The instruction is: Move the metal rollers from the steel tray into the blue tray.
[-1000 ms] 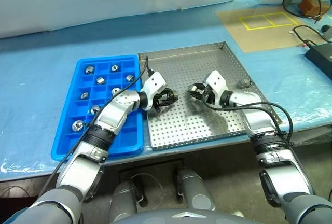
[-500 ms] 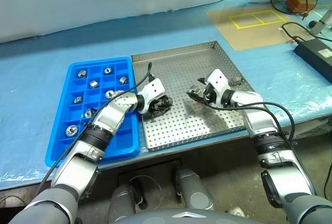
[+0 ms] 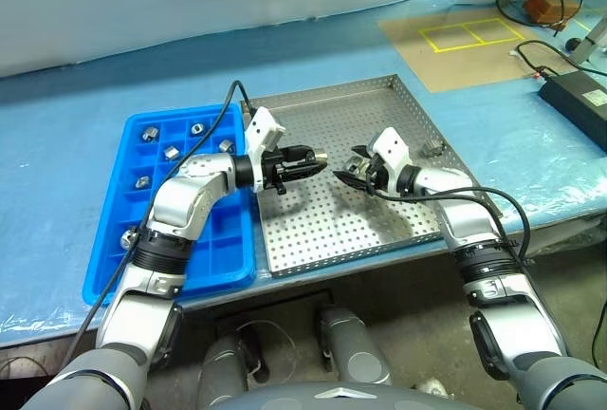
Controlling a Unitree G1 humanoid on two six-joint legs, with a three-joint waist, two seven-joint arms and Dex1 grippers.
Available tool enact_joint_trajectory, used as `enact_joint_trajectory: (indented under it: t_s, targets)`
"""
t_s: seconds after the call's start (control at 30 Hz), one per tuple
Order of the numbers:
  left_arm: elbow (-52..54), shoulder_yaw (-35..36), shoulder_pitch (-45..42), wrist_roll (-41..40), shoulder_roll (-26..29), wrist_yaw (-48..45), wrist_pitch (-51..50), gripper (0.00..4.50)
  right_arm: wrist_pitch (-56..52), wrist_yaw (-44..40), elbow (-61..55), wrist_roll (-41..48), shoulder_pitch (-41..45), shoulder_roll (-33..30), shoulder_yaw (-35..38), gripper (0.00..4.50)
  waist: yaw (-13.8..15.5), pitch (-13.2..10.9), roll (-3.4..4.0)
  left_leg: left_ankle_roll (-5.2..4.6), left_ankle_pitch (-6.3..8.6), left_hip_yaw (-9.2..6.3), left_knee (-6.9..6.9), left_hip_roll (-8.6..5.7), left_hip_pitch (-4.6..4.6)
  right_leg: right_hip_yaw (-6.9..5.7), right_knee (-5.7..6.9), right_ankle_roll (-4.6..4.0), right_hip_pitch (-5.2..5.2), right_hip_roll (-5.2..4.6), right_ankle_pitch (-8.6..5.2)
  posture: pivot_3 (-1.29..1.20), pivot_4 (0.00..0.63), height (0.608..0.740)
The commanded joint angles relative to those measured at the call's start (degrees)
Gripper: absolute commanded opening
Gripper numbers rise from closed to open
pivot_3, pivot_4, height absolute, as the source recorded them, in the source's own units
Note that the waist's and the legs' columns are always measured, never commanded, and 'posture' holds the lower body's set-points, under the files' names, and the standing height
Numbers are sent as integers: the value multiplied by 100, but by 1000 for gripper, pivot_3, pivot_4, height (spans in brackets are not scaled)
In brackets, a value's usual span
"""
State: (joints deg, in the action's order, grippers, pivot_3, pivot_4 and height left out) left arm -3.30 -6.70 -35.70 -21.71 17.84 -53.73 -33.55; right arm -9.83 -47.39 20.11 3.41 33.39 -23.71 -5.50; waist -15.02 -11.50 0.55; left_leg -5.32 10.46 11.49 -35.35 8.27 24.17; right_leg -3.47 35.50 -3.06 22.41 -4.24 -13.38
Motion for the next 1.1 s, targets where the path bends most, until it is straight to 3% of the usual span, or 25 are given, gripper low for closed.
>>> enact_joint_trajectory:
  t_s: [0.03, 0.3, 0.57, 0.8, 1.0, 1.1]
  targets:
    - [-92, -163, -33, 410, 118, 175, 469, 1716, 136, 47, -21, 59, 156, 38, 38, 3743, 4, 0, 0, 0, 0, 0, 0, 0, 0, 0, 0, 0, 0, 0, 0, -584, 150, 740]
    - [-584, -470, -12, 953, 232, 299, 846, 4255, 159, 121, -30, 67, 129, 62, 50, 3793, 2, 0, 0, 0, 0, -1, 4, 0, 2, 0, -5, 0, 1, 0, 0, -592, 150, 740]
    - [-418, -378, -29, 761, 144, 149, 888, 4255, 219, 185, 12, 14, 117, 81, 14, 3793, 0, 0, 0, 0, 0, 0, 5, 0, 1, 0, -7, 0, 0, 0, 0, -595, 150, 740]
    - [157, 487, -268, -82, 0, 525, 334, 4255, 370, 213, 146, -94, 151, 71, -64, 3793, -1, 0, 0, 1, 0, 0, 5, 0, 2, 0, -7, 0, 1, 0, 0, -586, 150, 740]
    - [842, 551, 89, 10, 347, 790, 195, 4255, 549, 326, 277, -172, 174, 108, -67, 3793, -4, 0, 0, 1, 0, 0, 9, 0, 1, 0, -8, 0, 2, 0, 0, -580, 150, 740]
    - [1320, 484, 538, 219, 678, 916, 251, 4306, 653, 257, 298, -159, 165, 115, -83, 3145, -13, -1, 1, 2, 0, 0, 13, 1, 1, 0, -9, 0, 4, 0, 0, -576, 150, 740]
